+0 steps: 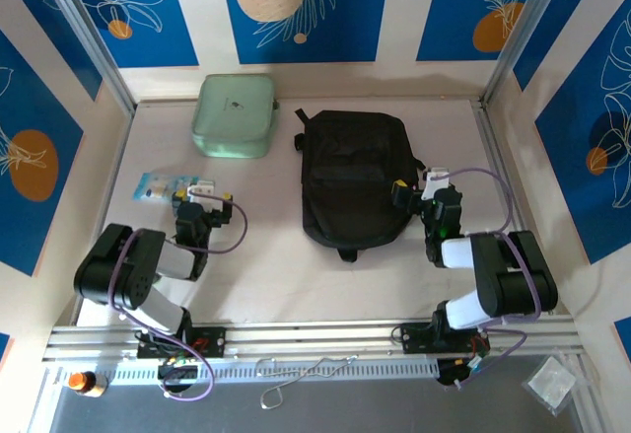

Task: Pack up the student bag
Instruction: Reset both arms

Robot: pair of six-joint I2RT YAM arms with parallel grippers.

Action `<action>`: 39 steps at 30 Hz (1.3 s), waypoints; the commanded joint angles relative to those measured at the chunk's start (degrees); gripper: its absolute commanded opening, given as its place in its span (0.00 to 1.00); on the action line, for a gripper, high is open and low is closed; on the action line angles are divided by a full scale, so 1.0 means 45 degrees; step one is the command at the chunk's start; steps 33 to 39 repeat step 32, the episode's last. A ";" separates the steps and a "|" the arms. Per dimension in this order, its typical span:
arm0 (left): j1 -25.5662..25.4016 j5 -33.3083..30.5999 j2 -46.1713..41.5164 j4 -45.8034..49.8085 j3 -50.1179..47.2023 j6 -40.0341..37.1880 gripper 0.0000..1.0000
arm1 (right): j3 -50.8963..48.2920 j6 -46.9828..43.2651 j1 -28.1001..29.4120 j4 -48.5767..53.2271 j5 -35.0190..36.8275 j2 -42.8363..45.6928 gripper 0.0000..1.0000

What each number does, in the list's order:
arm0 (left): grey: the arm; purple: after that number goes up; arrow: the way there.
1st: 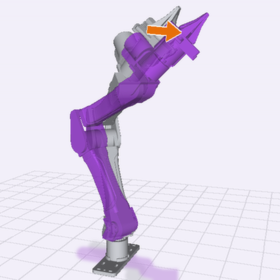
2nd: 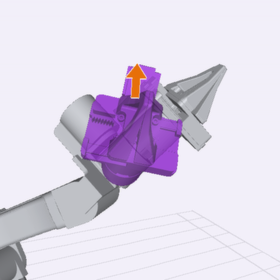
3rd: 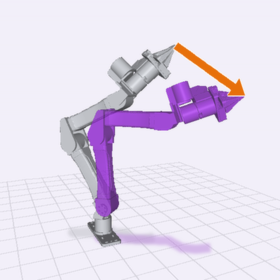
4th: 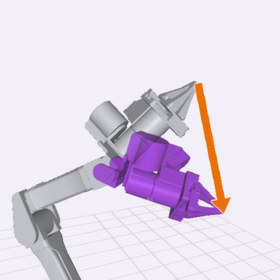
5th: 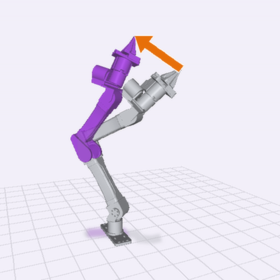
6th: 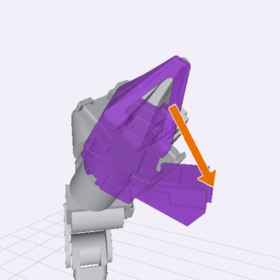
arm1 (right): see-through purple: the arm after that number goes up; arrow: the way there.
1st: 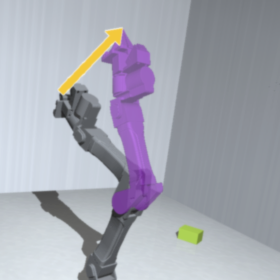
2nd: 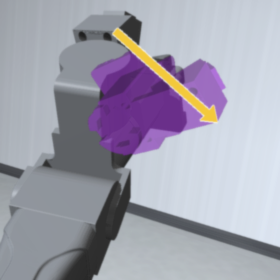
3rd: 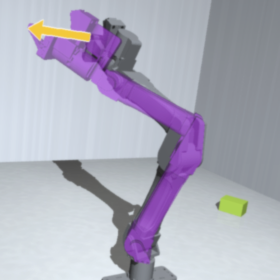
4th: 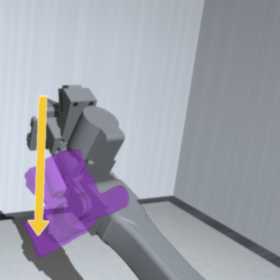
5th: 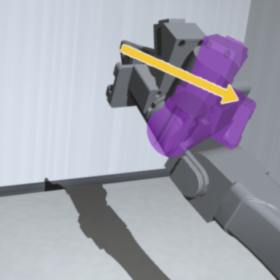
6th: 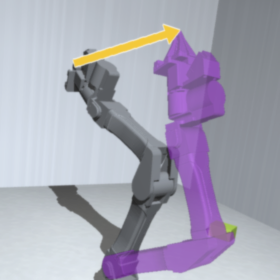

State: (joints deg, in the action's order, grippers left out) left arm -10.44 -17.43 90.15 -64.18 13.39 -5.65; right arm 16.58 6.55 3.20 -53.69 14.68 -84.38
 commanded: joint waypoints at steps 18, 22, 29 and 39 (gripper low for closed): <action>0.0718 0.0173 -0.0033 0.1487 0.1477 0.0728 1.00 | 0.1287 0.0391 -0.0244 0.1027 0.0693 -0.0661 0.99; 0.1011 0.0788 -0.0061 0.1873 0.1620 0.0926 1.00 | 0.1296 0.0401 -0.0243 0.1019 0.0699 -0.0661 0.99; 0.1012 0.0807 -0.0033 0.1997 0.1693 0.0943 1.00 | 0.1297 0.0401 -0.0243 0.1014 0.0700 -0.0663 0.99; 0.1019 0.0827 -0.0053 0.1872 0.1630 0.0925 1.00 | 0.1295 0.0401 -0.0244 0.1006 0.0700 -0.0645 0.99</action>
